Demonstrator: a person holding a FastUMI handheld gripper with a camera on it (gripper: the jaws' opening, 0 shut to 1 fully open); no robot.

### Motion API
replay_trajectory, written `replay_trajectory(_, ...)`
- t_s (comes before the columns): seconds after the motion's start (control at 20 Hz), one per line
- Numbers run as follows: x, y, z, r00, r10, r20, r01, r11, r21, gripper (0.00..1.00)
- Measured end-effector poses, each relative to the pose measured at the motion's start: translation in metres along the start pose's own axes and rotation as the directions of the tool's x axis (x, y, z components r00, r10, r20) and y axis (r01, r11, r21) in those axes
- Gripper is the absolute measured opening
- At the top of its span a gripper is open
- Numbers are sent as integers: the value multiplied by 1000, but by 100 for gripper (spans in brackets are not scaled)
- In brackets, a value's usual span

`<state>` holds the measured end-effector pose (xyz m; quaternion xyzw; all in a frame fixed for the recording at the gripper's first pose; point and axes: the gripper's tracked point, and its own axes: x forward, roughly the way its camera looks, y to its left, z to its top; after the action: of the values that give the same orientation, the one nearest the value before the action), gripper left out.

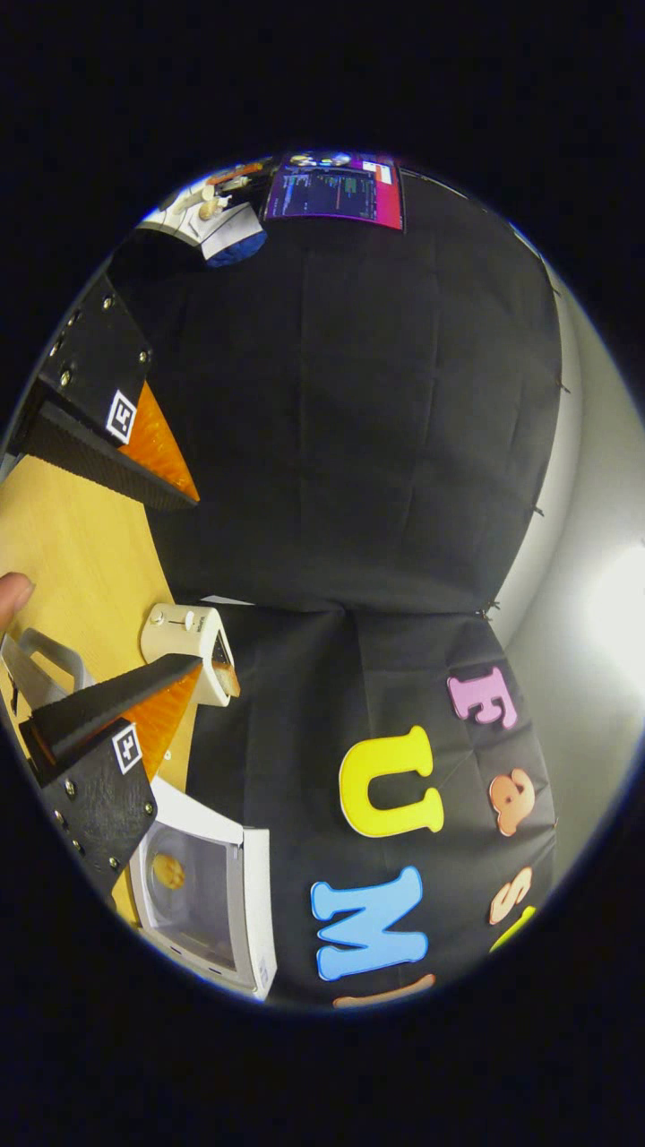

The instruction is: Open the microwave, put the food inside, and close the microwave door.

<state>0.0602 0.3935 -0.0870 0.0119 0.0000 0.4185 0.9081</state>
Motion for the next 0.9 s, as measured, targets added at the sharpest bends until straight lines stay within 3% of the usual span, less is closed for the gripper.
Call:
replay_trajectory(0.15,2,20,-13,999,44,-22,-45,998,-50,97)
replay_trajectory(0.2,4,26,-17,998,43,-42,-46,997,-57,91)
replay_trajectory(0.3,6,23,-44,994,-2,-112,-5,998,-65,71)
replay_trajectory(0.4,12,8,-68,984,-59,-166,48,996,-69,41)
replay_trajectory(0.5,13,-7,-87,974,-111,-200,102,993,-54,20)
replay_trajectory(0.6,8,-30,-102,962,-160,-219,160,987,-18,20)
replay_trajectory(0.7,-9,-32,-111,958,-152,-243,162,987,19,4)
replay_trajectory(0.9,-48,-66,-113,937,-254,-240,237,967,-97,4)
